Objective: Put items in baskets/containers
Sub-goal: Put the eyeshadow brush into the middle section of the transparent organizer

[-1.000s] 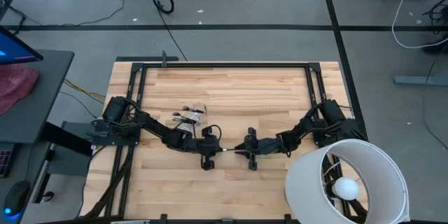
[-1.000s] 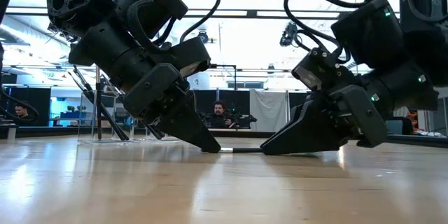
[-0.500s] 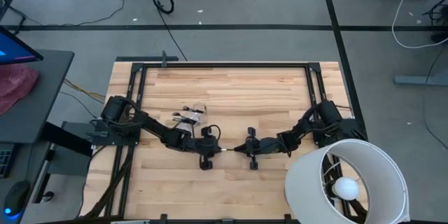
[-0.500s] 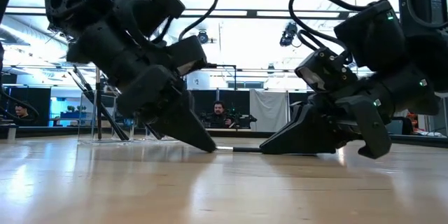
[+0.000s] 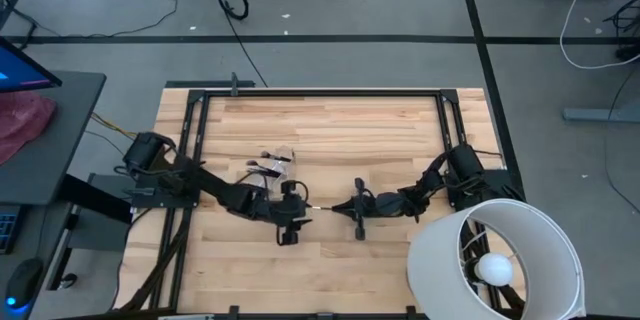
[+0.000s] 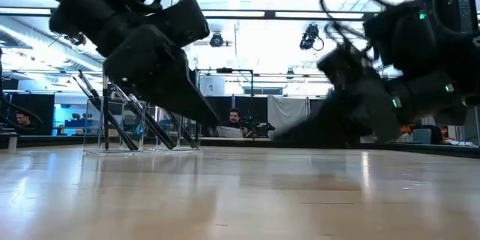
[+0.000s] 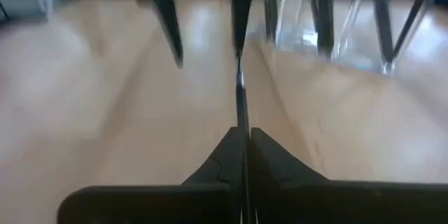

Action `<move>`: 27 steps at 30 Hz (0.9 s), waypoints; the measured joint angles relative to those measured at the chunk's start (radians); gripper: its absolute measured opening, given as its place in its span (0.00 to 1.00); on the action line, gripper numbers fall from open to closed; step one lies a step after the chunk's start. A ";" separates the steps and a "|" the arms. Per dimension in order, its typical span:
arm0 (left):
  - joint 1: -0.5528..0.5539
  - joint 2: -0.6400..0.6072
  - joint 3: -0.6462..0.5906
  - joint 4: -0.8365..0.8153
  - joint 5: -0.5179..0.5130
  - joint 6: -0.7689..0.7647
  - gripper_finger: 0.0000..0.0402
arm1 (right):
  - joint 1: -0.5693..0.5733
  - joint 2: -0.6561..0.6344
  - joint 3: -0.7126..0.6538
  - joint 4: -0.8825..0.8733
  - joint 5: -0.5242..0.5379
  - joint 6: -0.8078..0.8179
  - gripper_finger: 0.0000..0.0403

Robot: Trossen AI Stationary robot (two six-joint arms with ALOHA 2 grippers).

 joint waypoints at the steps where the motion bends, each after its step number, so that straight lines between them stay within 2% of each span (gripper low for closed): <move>1: -0.007 0.001 0.000 0.000 -0.003 0.000 0.48 | 0.000 -0.003 0.001 0.031 0.002 -0.001 0.02; 3: -0.021 0.000 0.000 0.012 -0.018 0.000 0.48 | 0.002 0.000 0.000 0.065 -0.001 -0.010 0.02; 7: -0.048 0.000 0.001 0.016 -0.139 0.005 0.47 | 0.000 -0.002 0.002 0.090 0.000 -0.025 0.02; 9: -0.055 -0.001 0.001 0.014 -0.166 0.022 0.47 | 0.002 -0.003 0.002 0.099 -0.004 -0.025 0.02; 14: -0.053 -0.001 0.001 0.015 -0.184 0.037 0.47 | 0.002 -0.006 0.004 0.146 -0.071 -0.030 0.02; 22: -0.053 -0.001 0.002 0.040 -0.207 0.068 0.46 | 0.002 -0.006 0.004 0.144 -0.074 -0.033 0.02; 27: -0.054 -0.002 0.002 0.076 -0.175 0.069 0.40 | 0.002 -0.006 0.004 0.144 -0.075 -0.037 0.02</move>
